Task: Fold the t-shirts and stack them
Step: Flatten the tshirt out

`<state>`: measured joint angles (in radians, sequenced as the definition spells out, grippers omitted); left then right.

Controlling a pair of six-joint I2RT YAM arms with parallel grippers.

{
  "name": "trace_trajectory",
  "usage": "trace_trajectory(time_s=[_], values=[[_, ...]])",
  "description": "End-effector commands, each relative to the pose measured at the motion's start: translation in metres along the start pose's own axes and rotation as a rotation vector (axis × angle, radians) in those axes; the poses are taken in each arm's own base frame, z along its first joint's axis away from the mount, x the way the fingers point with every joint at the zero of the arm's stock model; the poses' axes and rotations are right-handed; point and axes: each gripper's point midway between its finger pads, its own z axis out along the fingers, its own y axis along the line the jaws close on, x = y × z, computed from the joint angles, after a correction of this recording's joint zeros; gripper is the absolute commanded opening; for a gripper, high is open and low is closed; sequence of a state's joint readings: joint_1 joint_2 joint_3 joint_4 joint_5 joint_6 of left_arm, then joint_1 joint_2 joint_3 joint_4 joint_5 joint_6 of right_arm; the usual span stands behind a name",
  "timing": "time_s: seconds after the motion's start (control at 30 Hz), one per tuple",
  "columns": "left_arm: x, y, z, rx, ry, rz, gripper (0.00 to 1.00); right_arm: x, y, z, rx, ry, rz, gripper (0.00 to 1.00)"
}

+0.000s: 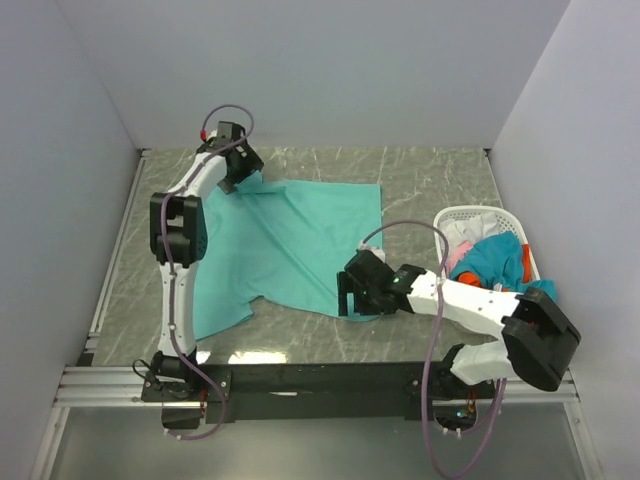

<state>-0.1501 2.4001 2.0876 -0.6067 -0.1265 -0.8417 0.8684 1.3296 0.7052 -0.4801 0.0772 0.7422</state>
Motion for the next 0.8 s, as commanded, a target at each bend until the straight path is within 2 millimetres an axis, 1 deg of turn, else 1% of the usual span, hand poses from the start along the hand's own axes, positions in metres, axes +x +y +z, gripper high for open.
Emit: trace_trajectory(time_s=[0.0,0.03,0.07,0.1,0.13,0.17,0.2,0.23,0.27,0.3,0.33,0.37,0.4,0.43,0.47,0.5,0.53,0.57,0.6,0.63,0.67,0.7,0.73,0.77], values=[[-0.044,-0.028,-0.048,0.133,-0.087,0.034,0.99,-0.047,-0.008,-0.03,0.07,-0.144,0.036,0.96],[-0.056,-0.037,-0.072,0.176,-0.122,0.043,0.99,-0.059,-0.005,-0.037,0.049,-0.174,0.043,0.96],[-0.058,-0.039,-0.082,0.198,-0.136,0.054,0.99,-0.067,-0.007,-0.04,0.034,-0.179,0.064,0.96],[-0.054,-0.034,-0.086,0.193,-0.135,0.066,0.99,-0.074,-0.007,-0.043,0.023,-0.193,0.054,0.96],[-0.064,-0.037,-0.107,0.208,-0.17,0.069,0.99,-0.084,-0.004,-0.048,0.008,-0.217,0.059,0.96],[-0.066,-0.035,-0.113,0.204,-0.18,0.072,0.99,-0.09,-0.005,-0.052,0.004,-0.23,0.063,0.96],[-0.062,-0.028,-0.117,0.187,-0.176,0.084,0.99,-0.098,-0.011,-0.054,0.01,-0.24,0.074,0.96],[-0.067,-0.028,-0.131,0.193,-0.197,0.087,0.99,-0.108,-0.011,-0.06,0.0,-0.26,0.085,0.96],[-0.062,-0.02,-0.132,0.171,-0.185,0.098,1.0,-0.115,-0.013,-0.062,-0.019,-0.262,0.089,0.96],[-0.063,-0.019,-0.137,0.167,-0.196,0.099,0.99,-0.122,-0.015,-0.064,-0.026,-0.273,0.1,0.97],[-0.062,-0.012,-0.146,0.144,-0.192,0.1,0.99,-0.135,-0.012,-0.067,-0.044,-0.295,0.11,0.96],[-0.051,0.002,-0.143,0.105,-0.164,0.085,0.99,-0.142,-0.013,-0.068,-0.048,-0.303,0.113,0.96],[-0.043,0.01,-0.143,0.086,-0.148,0.077,1.0,-0.16,-0.012,-0.076,-0.058,-0.333,0.116,0.97],[-0.042,0.011,-0.153,0.104,-0.161,0.062,0.99,-0.168,-0.013,-0.069,-0.045,-0.326,0.108,0.97],[-0.033,0.015,-0.153,0.115,-0.143,0.045,1.0,-0.177,-0.013,-0.068,-0.039,-0.333,0.102,0.97],[-0.005,0.038,-0.139,0.08,-0.086,0.046,0.99,-0.185,-0.013,-0.066,-0.032,-0.332,0.087,0.97],[0.0,0.039,-0.147,0.108,-0.085,0.034,0.99,-0.203,-0.009,-0.061,-0.035,-0.326,0.085,0.97],[0.01,0.04,-0.145,0.133,-0.07,0.015,0.99,-0.213,-0.008,-0.057,-0.033,-0.324,0.076,0.97],[0.037,0.06,-0.134,0.106,-0.009,0.018,0.99,-0.223,-0.009,-0.052,-0.026,-0.323,0.068,0.97],[0.044,0.066,-0.135,0.103,0.0,0.013,0.99,-0.241,-0.011,-0.041,-0.011,-0.312,0.079,0.97],[0.051,0.077,-0.131,0.075,0.007,0.004,0.99,-0.25,-0.011,-0.035,-0.007,-0.304,0.08,0.96],[0.066,0.095,-0.123,0.024,0.032,-0.009,0.99,-0.258,-0.013,-0.028,0.001,-0.295,0.086,0.96],[0.074,0.103,-0.119,0.003,0.048,-0.006,0.99,-0.271,-0.013,-0.013,0.014,-0.277,0.093,0.95],[0.08,0.109,-0.116,-0.012,0.063,-0.004,0.99,-0.278,-0.015,-0.006,0.014,-0.267,0.098,0.95]])
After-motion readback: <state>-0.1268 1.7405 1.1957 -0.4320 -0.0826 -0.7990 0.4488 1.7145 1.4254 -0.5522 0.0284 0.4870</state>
